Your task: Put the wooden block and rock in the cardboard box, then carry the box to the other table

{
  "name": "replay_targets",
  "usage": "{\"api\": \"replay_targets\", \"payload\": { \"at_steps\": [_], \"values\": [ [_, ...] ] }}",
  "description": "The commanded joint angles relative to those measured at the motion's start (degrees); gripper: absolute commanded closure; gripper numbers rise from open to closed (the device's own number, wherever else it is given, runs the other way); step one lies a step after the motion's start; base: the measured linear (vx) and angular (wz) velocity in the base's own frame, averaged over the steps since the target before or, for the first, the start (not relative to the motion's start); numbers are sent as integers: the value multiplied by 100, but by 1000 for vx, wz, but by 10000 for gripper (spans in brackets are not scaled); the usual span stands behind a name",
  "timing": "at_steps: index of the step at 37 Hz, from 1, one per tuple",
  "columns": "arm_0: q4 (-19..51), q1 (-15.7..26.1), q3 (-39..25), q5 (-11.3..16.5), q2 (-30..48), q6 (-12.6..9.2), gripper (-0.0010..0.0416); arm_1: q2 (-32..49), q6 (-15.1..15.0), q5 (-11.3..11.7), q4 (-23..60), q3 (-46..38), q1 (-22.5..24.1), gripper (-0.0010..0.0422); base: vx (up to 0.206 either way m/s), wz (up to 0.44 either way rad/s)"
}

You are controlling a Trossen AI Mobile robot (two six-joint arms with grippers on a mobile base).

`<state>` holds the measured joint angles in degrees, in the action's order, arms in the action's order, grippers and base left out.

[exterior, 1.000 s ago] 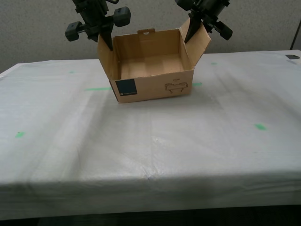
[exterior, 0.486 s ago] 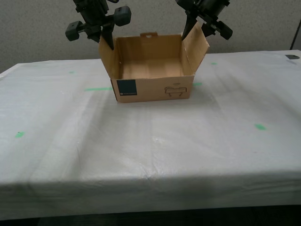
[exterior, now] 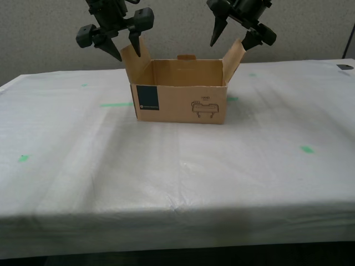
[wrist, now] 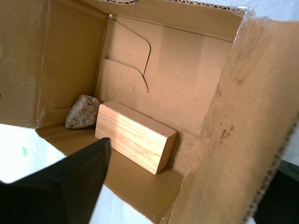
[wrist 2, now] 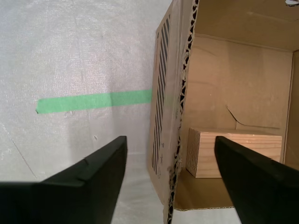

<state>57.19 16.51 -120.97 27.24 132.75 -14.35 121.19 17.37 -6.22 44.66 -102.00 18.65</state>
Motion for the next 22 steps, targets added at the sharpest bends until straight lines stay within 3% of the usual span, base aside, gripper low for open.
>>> {"api": "replay_targets", "payload": {
  "at_steps": [1,3,9,15,22],
  "values": [
    [2,4,-7,-15,2,103,11,-2,-37,13,22,-4,2,109,0,0],
    [4,4,-7,-15,2,144,-2,-2,-44,13,33,-4,4,81,0,0],
    [11,4,-7,-13,2,144,26,-2,-68,17,50,-4,0,3,0,0],
    [15,4,-7,-11,2,151,2,-2,-70,22,50,-4,0,42,0,0],
    [42,4,-7,61,2,153,11,-2,-70,20,55,-4,2,33,0,0]
  ]
}}
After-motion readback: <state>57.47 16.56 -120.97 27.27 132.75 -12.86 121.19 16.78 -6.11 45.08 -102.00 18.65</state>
